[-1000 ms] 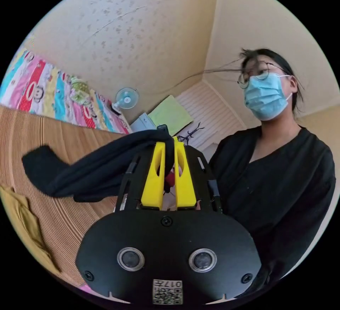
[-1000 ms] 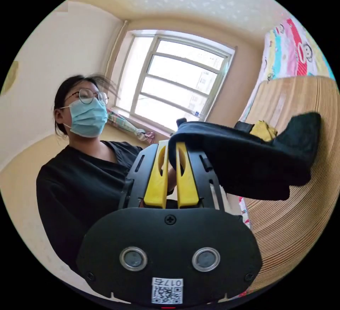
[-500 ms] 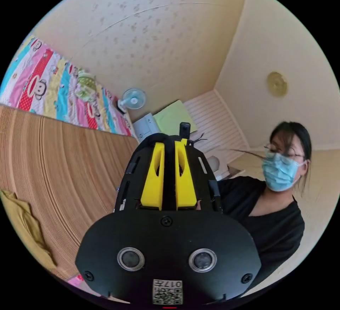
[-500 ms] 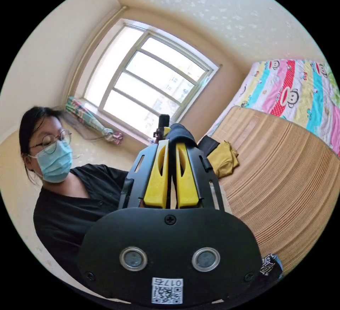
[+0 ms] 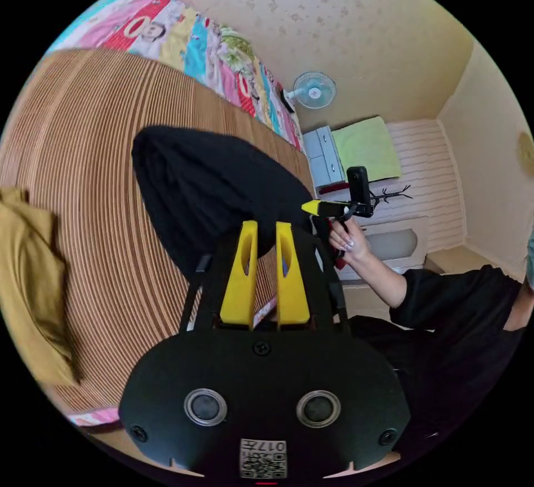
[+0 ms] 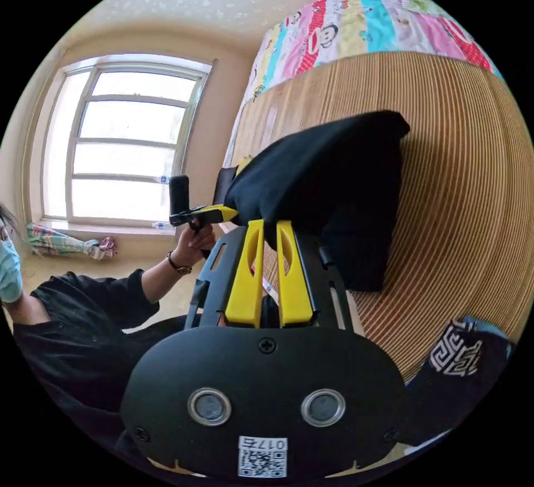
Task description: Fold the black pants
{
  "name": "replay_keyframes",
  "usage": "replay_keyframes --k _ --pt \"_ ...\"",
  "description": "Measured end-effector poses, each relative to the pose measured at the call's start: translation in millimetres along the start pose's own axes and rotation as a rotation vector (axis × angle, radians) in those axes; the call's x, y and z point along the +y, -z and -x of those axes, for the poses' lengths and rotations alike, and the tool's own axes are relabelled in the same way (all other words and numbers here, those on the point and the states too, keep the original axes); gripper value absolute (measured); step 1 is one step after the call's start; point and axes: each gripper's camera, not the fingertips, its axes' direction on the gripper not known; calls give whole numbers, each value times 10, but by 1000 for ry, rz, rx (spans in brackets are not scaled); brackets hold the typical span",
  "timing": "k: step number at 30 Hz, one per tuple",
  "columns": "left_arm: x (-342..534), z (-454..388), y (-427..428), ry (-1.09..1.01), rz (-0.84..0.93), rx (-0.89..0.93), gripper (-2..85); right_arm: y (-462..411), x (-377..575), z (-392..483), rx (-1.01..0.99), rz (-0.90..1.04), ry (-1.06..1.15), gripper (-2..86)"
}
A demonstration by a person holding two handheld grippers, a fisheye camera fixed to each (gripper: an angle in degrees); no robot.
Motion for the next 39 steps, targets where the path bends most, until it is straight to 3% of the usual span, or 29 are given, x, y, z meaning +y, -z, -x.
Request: replay_keyframes --k 4,7,10,12,17,21,24,26,31,39 --pt "772 733 -648 263 160 36 119 -539 621 -577 122 127 -226 77" --pt "839 1055 -446 326 59 113 134 -494 748 -847 -76 64 -272 98" --pt "467 1302 -42 331 -67 110 165 -160 460 -862 -125 -85 -257 147" --pt "96 1414 137 297 -105 86 179 6 10 -814 -109 -122 -220 241" --pt "-987 1740 195 221 -41 -42 229 -234 -923 -816 -48 1 -147 306" --pt "-1307 1858 37 191 47 -64 226 -823 -1160 -890 -31 191 -164 291" --pt "-1244 1901 76 227 12 -56 201 -852 -966 -674 54 100 -158 261" --pt "-1030 2110 -100 363 31 133 175 -918 -825 -676 18 138 -223 240" --pt "-578 1842 -186 372 135 131 138 -913 -127 -625 -115 265 -288 159" --pt "-337 341 -659 302 256 297 117 648 996 385 -5 142 -127 108"
